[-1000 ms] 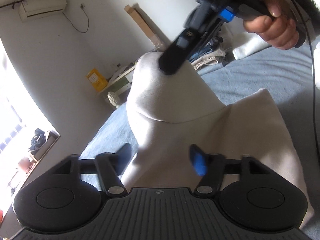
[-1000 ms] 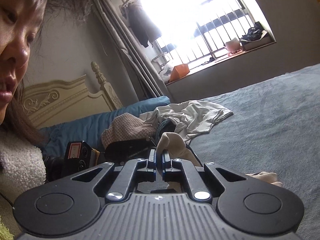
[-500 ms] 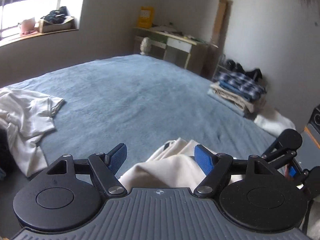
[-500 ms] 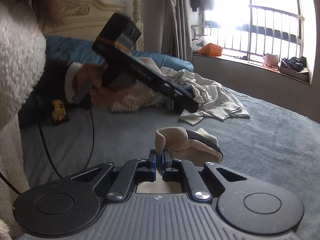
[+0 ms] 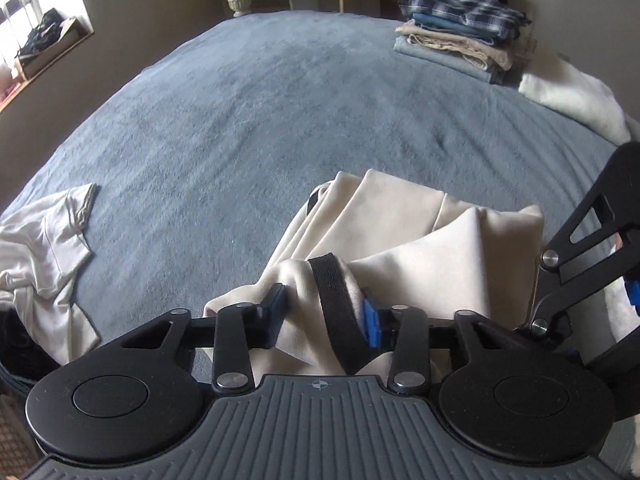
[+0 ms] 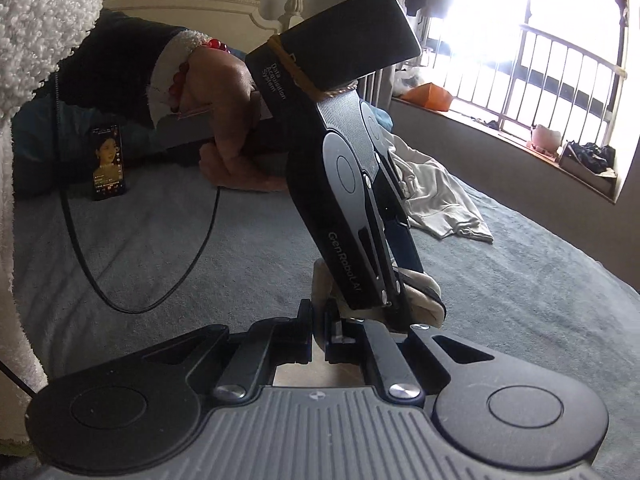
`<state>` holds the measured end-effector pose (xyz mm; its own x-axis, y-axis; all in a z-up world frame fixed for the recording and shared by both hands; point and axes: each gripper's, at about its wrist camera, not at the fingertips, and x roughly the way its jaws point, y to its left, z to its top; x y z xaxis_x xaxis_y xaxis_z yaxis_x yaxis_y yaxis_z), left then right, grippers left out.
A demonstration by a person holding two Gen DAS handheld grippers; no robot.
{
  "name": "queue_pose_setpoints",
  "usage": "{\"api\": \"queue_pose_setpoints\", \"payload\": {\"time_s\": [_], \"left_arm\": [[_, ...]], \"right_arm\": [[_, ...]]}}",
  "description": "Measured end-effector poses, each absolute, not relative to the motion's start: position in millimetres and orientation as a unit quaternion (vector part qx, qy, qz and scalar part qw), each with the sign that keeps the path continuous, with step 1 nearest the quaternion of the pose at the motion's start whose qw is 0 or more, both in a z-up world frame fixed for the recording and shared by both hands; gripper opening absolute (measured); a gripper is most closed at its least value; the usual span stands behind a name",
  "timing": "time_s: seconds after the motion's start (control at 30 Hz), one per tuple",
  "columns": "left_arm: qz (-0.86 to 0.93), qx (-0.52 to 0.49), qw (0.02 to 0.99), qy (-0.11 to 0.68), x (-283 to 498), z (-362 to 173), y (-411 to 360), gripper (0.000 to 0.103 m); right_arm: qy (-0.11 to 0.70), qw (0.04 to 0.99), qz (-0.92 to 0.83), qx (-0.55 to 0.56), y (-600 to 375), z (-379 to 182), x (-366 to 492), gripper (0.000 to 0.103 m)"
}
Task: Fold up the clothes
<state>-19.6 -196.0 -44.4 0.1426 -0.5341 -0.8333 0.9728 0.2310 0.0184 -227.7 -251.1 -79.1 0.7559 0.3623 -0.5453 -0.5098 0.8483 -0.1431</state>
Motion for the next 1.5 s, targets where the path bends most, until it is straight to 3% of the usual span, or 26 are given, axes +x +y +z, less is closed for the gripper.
{"api": "queue_pose_setpoints", "payload": {"time_s": [0.23,0.5,0.6,0.63,0.73,0.83,1.0,1.1,1.2,1.27,1.4,1.5], "left_arm": [[-0.507,0.062,0.693,0.509,41,-52,-185,0.016],[-0.487,-0.113,0.655,0.566,72,-80,-186,0.015],[-0.489,-0.178,0.661,0.541,83,-82,-183,0.025],[-0.491,-0.186,0.672,0.522,85,-80,-182,0.036],[-0.507,-0.167,0.71,0.46,85,-77,-180,0.057],[-0.538,-0.069,0.721,0.431,76,-88,-196,0.061],[-0.58,0.128,0.71,0.378,43,-116,-229,0.062],[-0.581,0.185,0.711,0.349,30,-126,-241,0.063],[-0.576,0.18,0.718,0.348,28,-130,-243,0.058],[-0.57,0.152,0.722,0.362,34,-130,-241,0.049],[-0.563,0.104,0.729,0.375,43,-127,-236,0.044],[-0.563,0.082,0.732,0.376,46,-125,-233,0.042]], "right_arm": [[0.236,0.943,0.218,-0.082,-281,-65,-222,0.006],[0.228,0.944,0.178,0.158,-377,-79,-191,0.006],[0.226,0.926,0.155,0.259,-415,-100,-176,0.006],[0.223,0.917,0.147,0.295,-428,-107,-173,0.006],[0.22,0.885,0.116,0.394,-467,-135,-162,0.006],[0.228,0.842,0.085,0.481,-497,-166,-150,0.006],[0.253,0.789,0.035,0.559,-520,-210,-139,0.006],[0.274,0.774,0.017,0.57,-519,-222,-136,0.006],[0.271,0.776,0.003,0.569,-519,-218,-143,0.008],[0.258,0.794,-0.017,0.551,-520,-207,-151,0.008],[0.259,0.851,-0.026,0.455,-505,-174,-161,0.009],[0.287,0.893,-0.006,0.347,-474,-148,-152,0.028]]}}
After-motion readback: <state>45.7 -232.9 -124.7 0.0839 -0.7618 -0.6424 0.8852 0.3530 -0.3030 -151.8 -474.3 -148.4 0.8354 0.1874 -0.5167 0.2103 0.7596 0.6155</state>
